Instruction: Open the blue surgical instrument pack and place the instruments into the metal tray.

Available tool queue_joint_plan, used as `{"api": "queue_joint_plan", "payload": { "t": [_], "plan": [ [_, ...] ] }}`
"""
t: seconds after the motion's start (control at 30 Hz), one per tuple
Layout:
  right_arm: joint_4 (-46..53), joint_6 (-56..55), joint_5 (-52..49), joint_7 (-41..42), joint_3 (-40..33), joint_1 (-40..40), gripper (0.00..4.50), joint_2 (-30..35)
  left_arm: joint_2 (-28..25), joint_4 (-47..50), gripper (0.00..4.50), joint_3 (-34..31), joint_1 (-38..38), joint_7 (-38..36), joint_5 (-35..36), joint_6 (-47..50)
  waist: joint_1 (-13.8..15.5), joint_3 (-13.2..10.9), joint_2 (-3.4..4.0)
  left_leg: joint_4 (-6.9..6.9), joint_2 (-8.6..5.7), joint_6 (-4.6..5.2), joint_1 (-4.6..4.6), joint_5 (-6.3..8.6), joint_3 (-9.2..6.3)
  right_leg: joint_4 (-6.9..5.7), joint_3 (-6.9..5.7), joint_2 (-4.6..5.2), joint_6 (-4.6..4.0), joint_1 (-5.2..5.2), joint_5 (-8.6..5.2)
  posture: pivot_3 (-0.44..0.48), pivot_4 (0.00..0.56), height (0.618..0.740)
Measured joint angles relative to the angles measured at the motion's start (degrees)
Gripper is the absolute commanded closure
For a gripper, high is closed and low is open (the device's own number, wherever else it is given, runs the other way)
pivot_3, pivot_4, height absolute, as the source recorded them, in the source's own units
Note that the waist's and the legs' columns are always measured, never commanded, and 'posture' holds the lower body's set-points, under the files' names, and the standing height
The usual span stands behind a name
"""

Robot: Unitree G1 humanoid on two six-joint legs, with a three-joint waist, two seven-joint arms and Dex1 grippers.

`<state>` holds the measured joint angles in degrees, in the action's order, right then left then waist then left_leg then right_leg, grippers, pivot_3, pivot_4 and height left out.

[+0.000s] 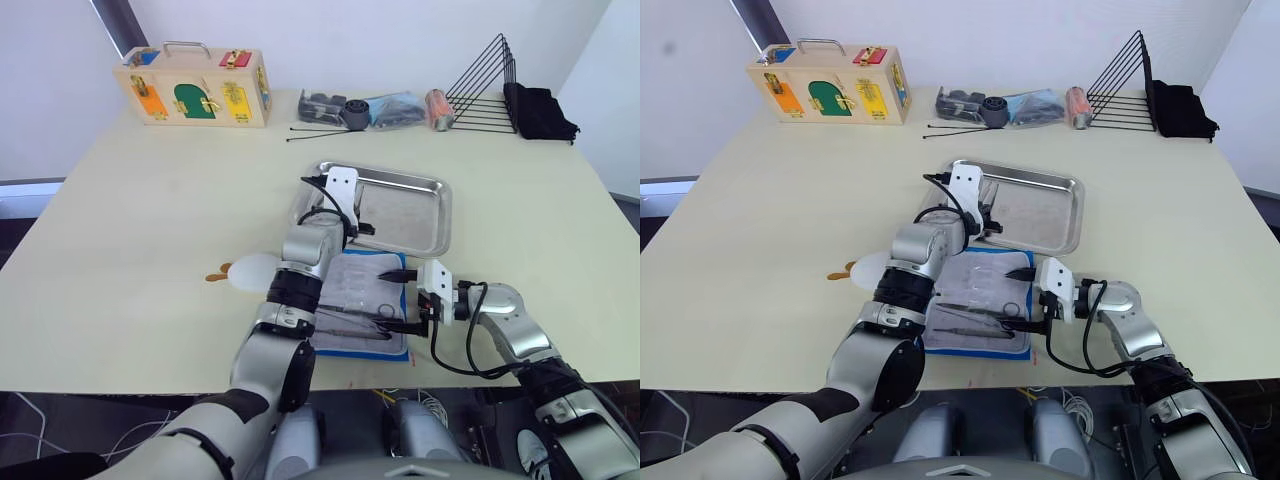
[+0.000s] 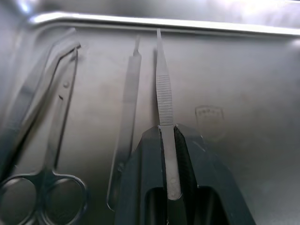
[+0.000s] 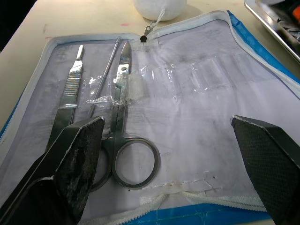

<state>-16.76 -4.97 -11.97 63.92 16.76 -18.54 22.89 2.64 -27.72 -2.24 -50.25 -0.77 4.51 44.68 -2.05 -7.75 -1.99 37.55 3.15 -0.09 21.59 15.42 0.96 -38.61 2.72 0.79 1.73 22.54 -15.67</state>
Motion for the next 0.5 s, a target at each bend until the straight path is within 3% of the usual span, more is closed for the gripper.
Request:
{"api": "queue_joint_plan", "payload": {
  "t": [0.07,0.27,0.5],
  "plan": [
    [0.03,0.00,0.00,-0.08,0.00,0.03,0.00,0.00,0.01,-0.03,4.47,-0.01,0.00,0.27,-0.01,-0.01,0.00,0.00,0.00,0.00,0.00,0.00,0.00,0.00,0.00,0.00,0.00,0.00,0.00,0.00,0.00,0.000,0.150,0.740],
    [0.21,0.00,0.00,-0.41,0.00,0.23,0.00,0.00,0.00,0.00,2.28,-0.03,0.33,0.63,0.00,-0.03,0.00,0.00,0.00,0.00,0.00,-0.02,-0.01,-0.01,-0.01,0.00,-0.01,0.00,0.00,-0.01,0.00,0.000,0.150,0.740],
    [0.24,0.00,0.00,-0.51,0.00,0.28,0.00,-0.01,-0.06,0.21,2.28,0.07,0.61,1.22,-0.05,-0.44,0.00,0.01,0.00,-0.01,-0.01,-0.03,-0.03,-0.01,-0.01,0.01,-0.01,0.01,0.00,-0.05,0.00,0.000,0.150,0.740]
  ]
}}
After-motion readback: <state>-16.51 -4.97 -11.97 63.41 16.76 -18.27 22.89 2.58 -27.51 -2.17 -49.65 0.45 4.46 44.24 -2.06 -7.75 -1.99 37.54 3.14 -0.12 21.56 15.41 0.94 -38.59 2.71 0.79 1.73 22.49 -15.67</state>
